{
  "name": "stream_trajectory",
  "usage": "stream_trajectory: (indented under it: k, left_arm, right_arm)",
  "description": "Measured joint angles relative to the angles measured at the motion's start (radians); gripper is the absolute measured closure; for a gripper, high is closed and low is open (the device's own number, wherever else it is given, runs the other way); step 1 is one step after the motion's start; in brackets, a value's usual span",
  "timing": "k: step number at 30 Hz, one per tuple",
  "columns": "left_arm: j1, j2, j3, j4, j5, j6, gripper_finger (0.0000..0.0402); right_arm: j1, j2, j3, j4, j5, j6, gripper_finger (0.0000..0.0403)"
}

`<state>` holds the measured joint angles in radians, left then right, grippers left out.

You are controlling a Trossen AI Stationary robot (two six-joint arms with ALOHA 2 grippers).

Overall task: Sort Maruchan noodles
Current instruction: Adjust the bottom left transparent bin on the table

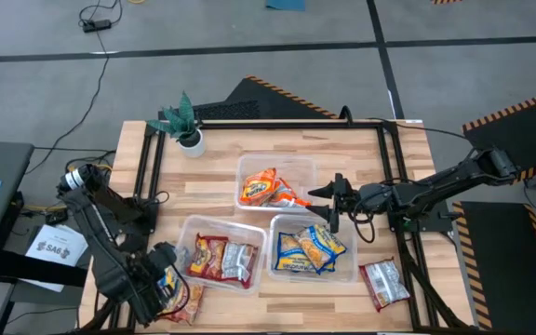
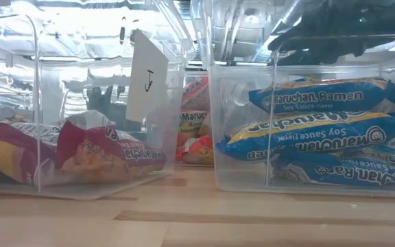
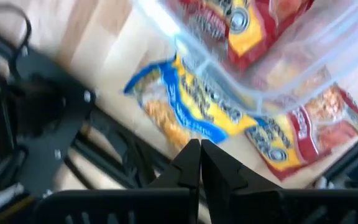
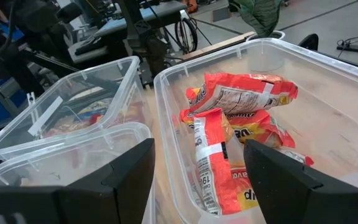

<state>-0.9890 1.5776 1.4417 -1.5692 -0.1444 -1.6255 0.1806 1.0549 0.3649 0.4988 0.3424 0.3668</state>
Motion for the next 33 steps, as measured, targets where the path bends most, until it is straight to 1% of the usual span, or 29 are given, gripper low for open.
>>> stream_trajectory:
  k: [3,10,14,18,21,29,33]
  left_arm:
    - [-0.017,-0.001,-0.02,0.006,-0.059,0.008,0.0401]
    - [-0.084,0.0,-0.065,0.028,-0.112,-0.003,0.0401]
    - [-0.106,0.0,-0.131,0.04,-0.134,-0.024,0.0401]
    - [-0.079,0.0,-0.209,0.042,-0.148,0.007,0.0401]
    - [-0.051,0.0,-0.24,0.063,-0.179,0.027,0.0401]
    - [0.008,0.0,-0.246,0.292,-0.229,0.208,0.0402]
    - [0.044,0.0,-0.246,0.336,-0.274,0.285,0.0402]
  right_arm:
    - [0.0,0.0,0.0,-0.007,0.0,0.0,0.0134]
    - [0.0,0.0,0.0,-0.024,0.0,0.012,0.0134]
    - [0.0,0.0,0.0,-0.027,0.0,0.026,0.0134]
    - [0.0,0.0,0.0,-0.027,0.0,0.028,0.0134]
    - [0.0,0.0,0.0,-0.027,0.0,0.028,0.0134]
    - [0.0,0.0,0.0,-0.027,0.0,0.028,0.0134]
    - [0.0,0.0,0.0,-0.027,0.0,0.028,0.0134]
